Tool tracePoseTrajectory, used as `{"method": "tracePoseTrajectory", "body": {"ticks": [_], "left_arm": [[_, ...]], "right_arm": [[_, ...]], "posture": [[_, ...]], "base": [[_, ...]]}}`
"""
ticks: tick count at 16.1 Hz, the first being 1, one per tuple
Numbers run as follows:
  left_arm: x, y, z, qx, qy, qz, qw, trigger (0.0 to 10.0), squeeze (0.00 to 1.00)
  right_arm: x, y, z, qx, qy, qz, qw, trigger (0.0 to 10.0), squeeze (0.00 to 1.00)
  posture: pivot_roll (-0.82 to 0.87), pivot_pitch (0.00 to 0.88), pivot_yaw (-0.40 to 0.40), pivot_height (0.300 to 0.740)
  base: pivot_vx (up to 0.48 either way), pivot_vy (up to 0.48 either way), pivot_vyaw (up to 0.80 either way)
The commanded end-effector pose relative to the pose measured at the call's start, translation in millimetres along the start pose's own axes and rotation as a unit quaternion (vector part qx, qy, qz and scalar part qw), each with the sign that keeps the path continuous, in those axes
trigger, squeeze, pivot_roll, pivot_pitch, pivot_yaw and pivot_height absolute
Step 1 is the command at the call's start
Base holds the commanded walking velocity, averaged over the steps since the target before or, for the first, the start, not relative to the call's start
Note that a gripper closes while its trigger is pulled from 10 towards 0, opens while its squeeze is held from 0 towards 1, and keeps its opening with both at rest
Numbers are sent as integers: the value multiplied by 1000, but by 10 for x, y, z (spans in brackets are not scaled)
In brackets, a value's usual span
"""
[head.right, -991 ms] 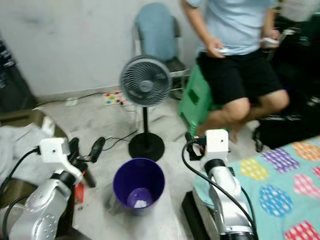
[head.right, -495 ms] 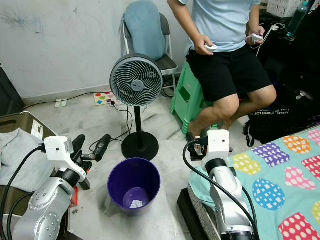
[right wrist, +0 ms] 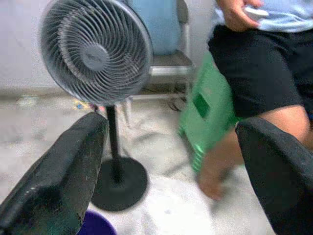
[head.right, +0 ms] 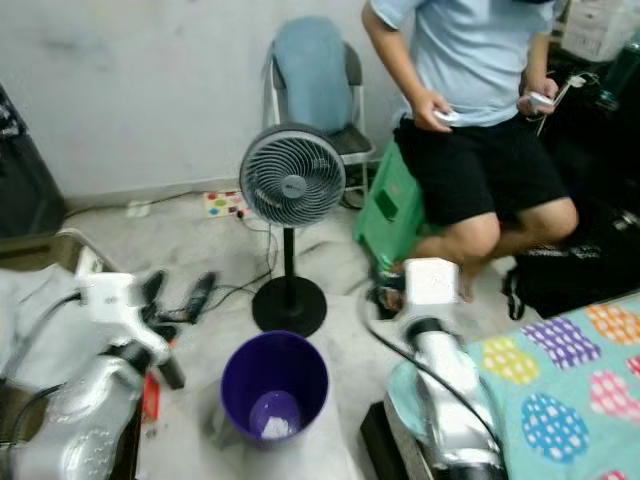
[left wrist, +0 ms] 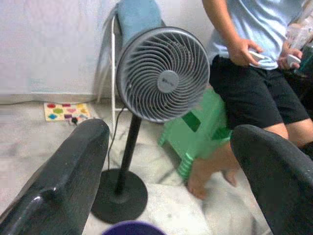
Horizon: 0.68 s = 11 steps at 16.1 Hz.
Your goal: Clean up the room
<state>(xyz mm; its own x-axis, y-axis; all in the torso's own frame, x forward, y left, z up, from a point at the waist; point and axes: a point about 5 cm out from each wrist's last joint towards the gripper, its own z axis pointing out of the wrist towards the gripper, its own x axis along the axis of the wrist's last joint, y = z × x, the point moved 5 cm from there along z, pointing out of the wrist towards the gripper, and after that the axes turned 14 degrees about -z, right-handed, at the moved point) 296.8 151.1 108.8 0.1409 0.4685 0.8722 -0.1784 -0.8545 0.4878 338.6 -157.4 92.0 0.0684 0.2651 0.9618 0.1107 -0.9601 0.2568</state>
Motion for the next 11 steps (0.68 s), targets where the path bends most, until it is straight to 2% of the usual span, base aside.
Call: {"method": "tracePoseTrajectory", "body": {"ticks": [1,9,11], "left_arm": [[-19,102,45,-16,-1,-3,1000,10000,0],[-36,66,48,-3,-4,-3,1000,10000,0],[-43,74,45,-4,-5,-3,1000,10000,0]], "right_arm": [[-25,144,-12,-17,-4,-7,1000,10000,0],[-36,136,-5,-15,-5,-7,1000,10000,0],[-49,139,-9,-15,-9,-5,1000,10000,0]], "posture": [[-114,0,-8,740],[-111,0,-11,740],[-112,0,-11,740]], "base": [[0,0,0],[0,0,0],[0,0,-800]]}}
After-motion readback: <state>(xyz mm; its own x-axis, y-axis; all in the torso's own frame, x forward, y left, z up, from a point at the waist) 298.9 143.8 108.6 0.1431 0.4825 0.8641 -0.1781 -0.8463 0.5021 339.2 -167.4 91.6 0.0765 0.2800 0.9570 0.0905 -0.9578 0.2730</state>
